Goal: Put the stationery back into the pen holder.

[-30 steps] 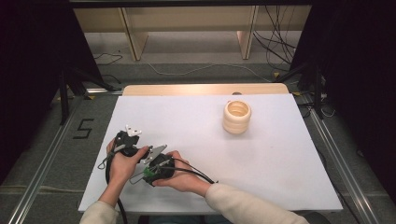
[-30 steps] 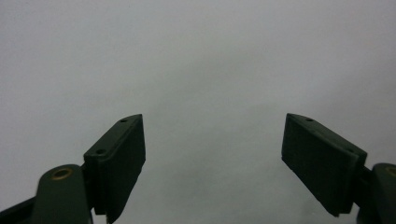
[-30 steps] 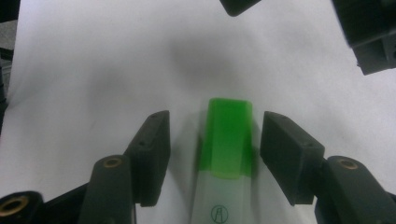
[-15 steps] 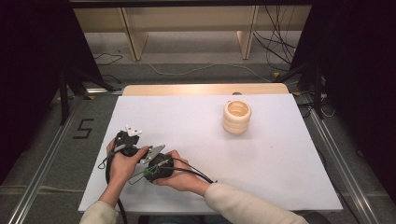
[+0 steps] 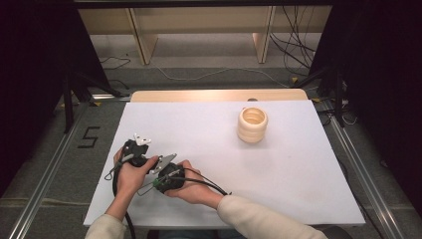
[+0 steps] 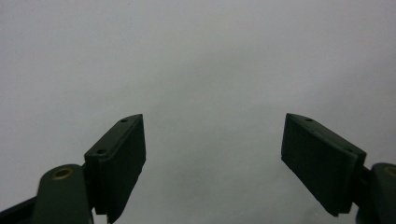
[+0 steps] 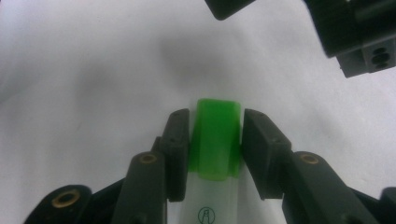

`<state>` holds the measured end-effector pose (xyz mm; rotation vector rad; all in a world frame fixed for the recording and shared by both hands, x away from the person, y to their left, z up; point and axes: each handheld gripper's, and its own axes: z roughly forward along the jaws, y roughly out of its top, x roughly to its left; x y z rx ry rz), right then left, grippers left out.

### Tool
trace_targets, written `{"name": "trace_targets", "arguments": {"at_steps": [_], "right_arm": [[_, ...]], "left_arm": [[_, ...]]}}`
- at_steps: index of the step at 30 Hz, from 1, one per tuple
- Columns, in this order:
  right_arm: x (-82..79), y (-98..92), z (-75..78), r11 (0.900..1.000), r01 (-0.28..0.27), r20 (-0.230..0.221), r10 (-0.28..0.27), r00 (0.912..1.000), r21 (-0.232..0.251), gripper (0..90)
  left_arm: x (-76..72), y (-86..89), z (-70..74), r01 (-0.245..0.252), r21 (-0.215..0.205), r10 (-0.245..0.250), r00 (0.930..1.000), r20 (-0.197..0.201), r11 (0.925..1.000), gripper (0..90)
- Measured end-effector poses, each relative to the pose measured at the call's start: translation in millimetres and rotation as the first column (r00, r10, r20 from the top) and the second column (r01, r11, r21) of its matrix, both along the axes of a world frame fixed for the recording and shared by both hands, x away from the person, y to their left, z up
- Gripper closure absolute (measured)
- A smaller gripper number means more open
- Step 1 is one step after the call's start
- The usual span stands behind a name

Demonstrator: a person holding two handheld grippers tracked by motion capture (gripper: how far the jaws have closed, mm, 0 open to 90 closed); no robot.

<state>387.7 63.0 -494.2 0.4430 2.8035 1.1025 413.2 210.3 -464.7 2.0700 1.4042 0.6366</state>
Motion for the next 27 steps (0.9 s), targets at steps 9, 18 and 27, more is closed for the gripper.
{"name": "trace_targets", "arguments": {"at_steps": [9,18,27], "right_arm": [[0.7,-0.2,-0.1,1.000,0.003,0.002,-0.003,1.0000,0.003,66.9],[1.5,-0.4,0.1,1.000,0.003,-0.002,-0.003,1.0000,0.005,67.3],[1.3,-5.0,5.9,0.999,-0.010,-0.009,0.010,0.9999,0.031,67.4]], "left_arm": [[0.3,0.1,-0.3,0.002,0.003,-0.002,1.0000,-0.004,1.0000,22.0],[0.1,0.6,-0.4,-0.001,-0.001,0.001,1.0000,0.000,1.0000,22.0],[-0.8,4.6,0.7,-0.021,-0.016,0.021,0.9997,0.011,0.9997,22.9]]}}
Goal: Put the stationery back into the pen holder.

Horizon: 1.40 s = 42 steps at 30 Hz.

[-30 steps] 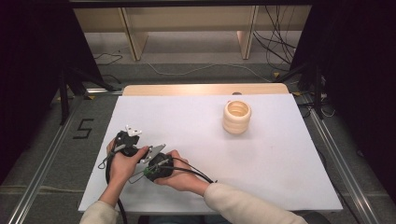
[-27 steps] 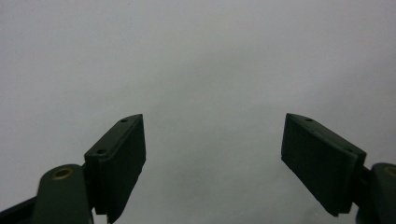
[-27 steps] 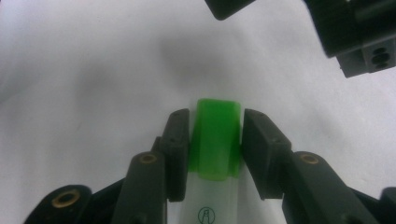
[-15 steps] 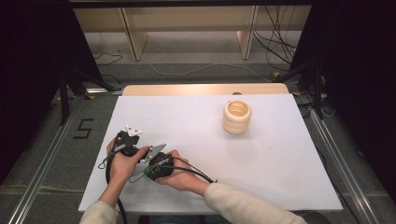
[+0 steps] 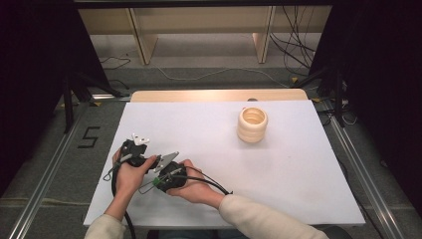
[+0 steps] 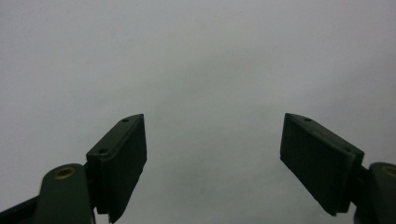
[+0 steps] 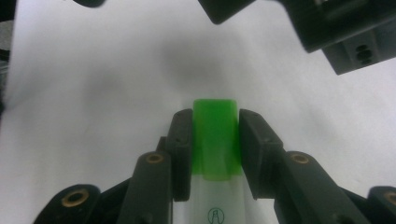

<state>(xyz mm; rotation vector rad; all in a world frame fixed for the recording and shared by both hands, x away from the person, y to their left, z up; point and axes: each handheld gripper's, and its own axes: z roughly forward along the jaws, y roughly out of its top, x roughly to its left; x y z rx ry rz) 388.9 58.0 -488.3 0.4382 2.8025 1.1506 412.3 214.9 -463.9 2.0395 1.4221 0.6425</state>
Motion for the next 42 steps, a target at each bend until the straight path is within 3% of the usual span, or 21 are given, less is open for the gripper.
{"name": "trace_targets", "arguments": {"at_steps": [8,13,20,26,36,42], "right_arm": [[-4.6,-18.3,12.5,0.999,0.003,0.004,-0.004,1.0000,0.051,67.5],[-6.2,-34.5,20.5,0.993,0.029,0.007,-0.030,0.9995,0.118,67.5],[-3.8,-58.3,38.0,0.977,0.063,0.017,-0.068,0.9976,0.205,67.5],[1.6,-77.8,47.8,0.956,0.112,0.009,-0.119,0.9928,0.270,67.5],[11.4,-107.1,58.7,0.937,0.172,0.019,-0.187,0.9823,0.302,67.5],[19.6,-125.1,63.7,0.923,0.216,0.025,-0.236,0.9715,0.319,67.5]], "left_arm": [[-1.9,4.4,3.6,-0.024,-0.019,0.024,0.9994,0.025,0.9995,23.1],[-3.4,4.7,5.8,-0.028,-0.023,0.029,0.9989,0.036,0.9993,23.1],[-6.3,1.3,6.2,-0.011,-0.034,0.012,0.9988,0.047,0.9994,23.1],[-13.4,-5.2,5.5,0.016,-0.035,-0.014,0.9980,0.062,0.9993,23.1],[-34.3,-24.5,3.8,0.101,-0.018,-0.100,0.9933,0.058,0.9947,23.1],[-49.6,-33.7,1.7,0.142,-0.037,-0.140,0.9883,0.061,0.9892,23.1]]}}
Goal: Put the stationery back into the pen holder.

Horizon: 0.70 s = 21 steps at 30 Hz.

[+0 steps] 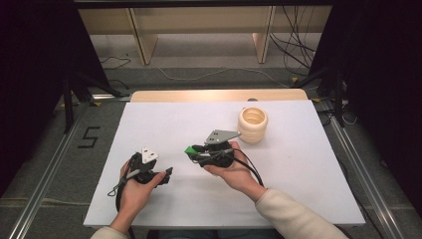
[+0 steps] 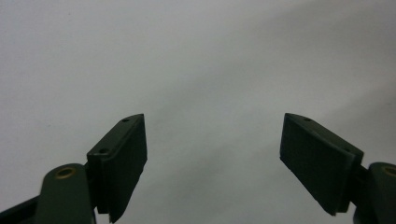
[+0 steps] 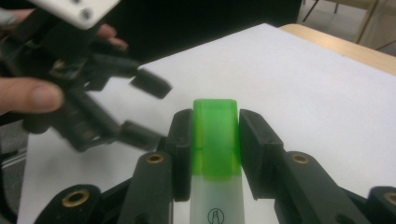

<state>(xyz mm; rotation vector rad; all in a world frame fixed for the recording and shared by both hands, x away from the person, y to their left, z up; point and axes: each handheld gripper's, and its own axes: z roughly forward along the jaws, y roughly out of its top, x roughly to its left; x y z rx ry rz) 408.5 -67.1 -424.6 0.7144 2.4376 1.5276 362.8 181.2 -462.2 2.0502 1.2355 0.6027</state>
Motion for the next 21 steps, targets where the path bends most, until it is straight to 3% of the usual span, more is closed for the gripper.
{"name": "trace_targets", "arguments": {"at_steps": [13,21], "right_arm": [[15.3,-29.7,9.9,0.996,0.079,0.021,-0.079,0.9966,0.031,67.4],[24.8,-46.4,17.5,0.990,0.130,0.033,-0.132,0.9907,0.059,67.4]], "left_arm": [[-19.4,0.4,-4.3,0.026,-0.007,-0.026,0.9996,-0.008,0.9996,22.8],[-23.5,0.2,-6.0,0.033,-0.011,-0.033,0.9994,-0.006,0.9994,22.7]]}}
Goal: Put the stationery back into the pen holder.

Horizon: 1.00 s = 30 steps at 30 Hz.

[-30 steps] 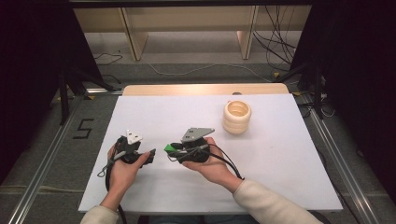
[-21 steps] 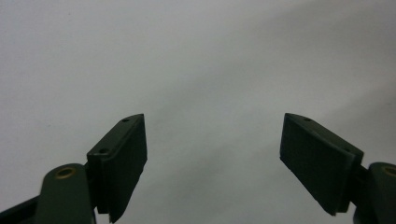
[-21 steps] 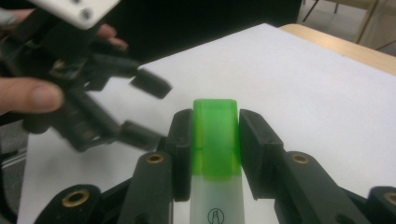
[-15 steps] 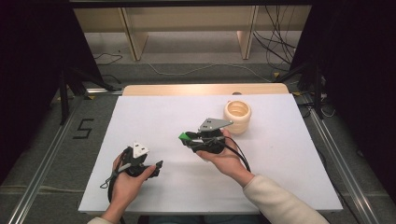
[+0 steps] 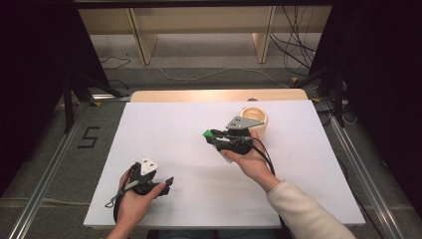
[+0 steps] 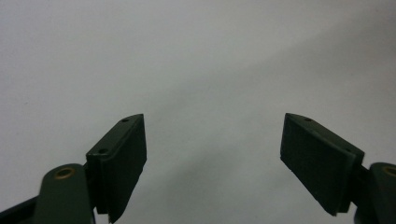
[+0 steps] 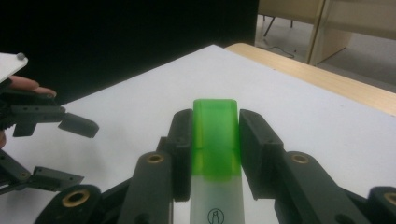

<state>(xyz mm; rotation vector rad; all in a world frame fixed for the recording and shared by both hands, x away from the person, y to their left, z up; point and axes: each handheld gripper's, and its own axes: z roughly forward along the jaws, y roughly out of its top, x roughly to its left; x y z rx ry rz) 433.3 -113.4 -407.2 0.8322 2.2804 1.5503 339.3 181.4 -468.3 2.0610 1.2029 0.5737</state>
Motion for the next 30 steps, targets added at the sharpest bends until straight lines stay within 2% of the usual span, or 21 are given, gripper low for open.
{"name": "trace_targets", "arguments": {"at_steps": [30], "right_arm": [[19.1,-30.5,13.5,0.994,0.096,0.019,-0.097,0.9951,0.045,67.4]], "left_arm": [[-0.6,-2.5,0.1,0.005,-0.002,-0.005,1.0000,0.003,1.0000,22.8]]}}
